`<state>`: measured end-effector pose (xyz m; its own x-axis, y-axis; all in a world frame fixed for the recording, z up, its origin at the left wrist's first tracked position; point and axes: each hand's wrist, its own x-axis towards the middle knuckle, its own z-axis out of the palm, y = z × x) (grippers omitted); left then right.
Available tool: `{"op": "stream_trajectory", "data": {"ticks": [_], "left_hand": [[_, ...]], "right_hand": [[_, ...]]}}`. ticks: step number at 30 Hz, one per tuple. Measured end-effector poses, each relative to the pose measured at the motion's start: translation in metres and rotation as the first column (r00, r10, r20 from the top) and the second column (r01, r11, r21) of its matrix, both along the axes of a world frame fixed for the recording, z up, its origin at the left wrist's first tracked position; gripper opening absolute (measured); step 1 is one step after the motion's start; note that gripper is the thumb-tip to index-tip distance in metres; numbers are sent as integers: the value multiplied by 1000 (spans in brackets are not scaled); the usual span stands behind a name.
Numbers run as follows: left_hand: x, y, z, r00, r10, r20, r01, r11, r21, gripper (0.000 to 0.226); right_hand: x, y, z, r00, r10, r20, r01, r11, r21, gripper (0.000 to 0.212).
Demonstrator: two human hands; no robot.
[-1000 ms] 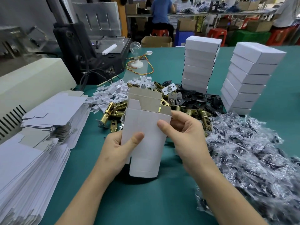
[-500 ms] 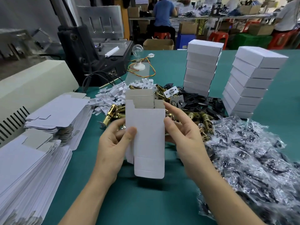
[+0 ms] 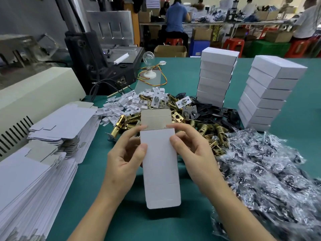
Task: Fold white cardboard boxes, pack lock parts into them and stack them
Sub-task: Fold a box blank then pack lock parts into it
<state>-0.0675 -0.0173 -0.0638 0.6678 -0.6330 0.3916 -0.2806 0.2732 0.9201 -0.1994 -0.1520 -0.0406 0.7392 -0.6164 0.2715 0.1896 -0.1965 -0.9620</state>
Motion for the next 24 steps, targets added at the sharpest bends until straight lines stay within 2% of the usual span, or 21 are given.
{"op": "stream_trajectory", "data": {"ticks": [5, 11, 15, 20, 24], "left_hand": [[-1, 0, -2, 1000, -11, 21, 10, 998, 56, 19], [0, -4, 0, 999, -5, 39, 4, 1000, 11, 12], [4, -3, -1, 999, 28, 26, -29, 999, 33, 16], [5, -1, -1, 999, -35, -4, 35, 999, 34, 49], [6, -1, 0, 994, -1, 111, -8, 997, 82, 36]], "right_hand": [[0, 0, 0, 999, -18, -28, 18, 1000, 0, 16], [1, -2, -2, 998, -20, -56, 20, 1000, 0, 16], [1, -2, -2, 997, -32, -66, 33, 999, 9, 16], [0, -2, -2, 997, -30, -65, 33, 999, 35, 14], [1, -3, -3, 996, -44, -76, 45, 999, 9, 13]]}}
